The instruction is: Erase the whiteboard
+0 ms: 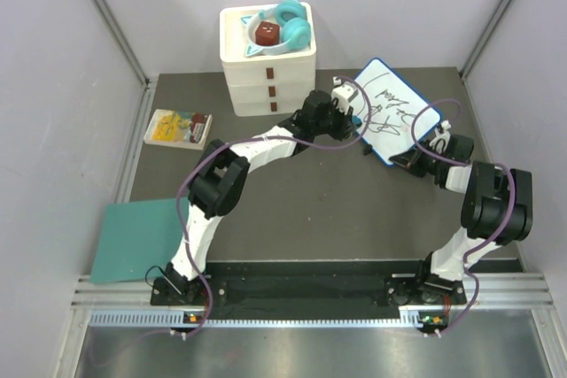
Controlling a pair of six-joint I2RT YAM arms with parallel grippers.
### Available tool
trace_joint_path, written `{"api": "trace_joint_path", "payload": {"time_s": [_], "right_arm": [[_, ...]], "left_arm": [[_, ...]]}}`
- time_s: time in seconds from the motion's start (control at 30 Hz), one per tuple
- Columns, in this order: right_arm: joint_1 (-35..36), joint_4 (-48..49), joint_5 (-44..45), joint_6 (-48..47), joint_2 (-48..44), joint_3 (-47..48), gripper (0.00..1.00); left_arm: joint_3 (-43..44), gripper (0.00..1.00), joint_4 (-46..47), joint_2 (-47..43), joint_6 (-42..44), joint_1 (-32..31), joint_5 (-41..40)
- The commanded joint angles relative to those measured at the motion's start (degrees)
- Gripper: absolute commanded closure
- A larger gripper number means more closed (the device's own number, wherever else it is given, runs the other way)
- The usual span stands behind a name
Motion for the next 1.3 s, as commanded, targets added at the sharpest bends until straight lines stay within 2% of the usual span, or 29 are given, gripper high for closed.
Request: {"api": "trace_joint_path", "payload": {"time_s": [0.0,0.27,0.37,0.5,0.77,0.97,1.07,1.27], "right_arm": [[0.19,-15.08,4.56,-2.82,0.74,-3.48,1.00],[0.19,-14.20,3.86,-2.82,1.80,-2.34,1.00],[0.19,-14.02,3.77,-2.82,1.80,-2.42,1.00],[0.19,-13.85,3.68,-2.82,1.80,-2.34,1.00],[0.28,-14.11,3.51,-3.35,1.97,-2.07,1.00],[0.28,-14.37,3.24,-3.70,2.24,-1.90,1.00],[0.28,-14.46,3.15,-3.88,2.32,-1.72,1.00],[0.28,-14.46,3.24,-3.79,2.24,-1.81,1.00]], "left_arm": [[2.70,1.00,8.33,1.21,-2.98,-0.49,-0.47],[3.75,1.00,12.11,4.10,-2.28,-1.02,-3.53],[7.61,1.00,12.65,8.30,-3.95,-1.46,-4.77],[18.93,1.00,7.29,15.26,-4.13,-2.86,-5.56],[27.39,1.00,5.53,21.94,1.66,-6.11,-7.76],[28.71,1.00,13.16,25.46,8.70,-12.44,-10.05],[30.47,1.00,14.67,27.39,6.69,-13.06,-8.64],[28.90,1.00,14.31,27.93,5.98,-11.57,-14.86]]}}
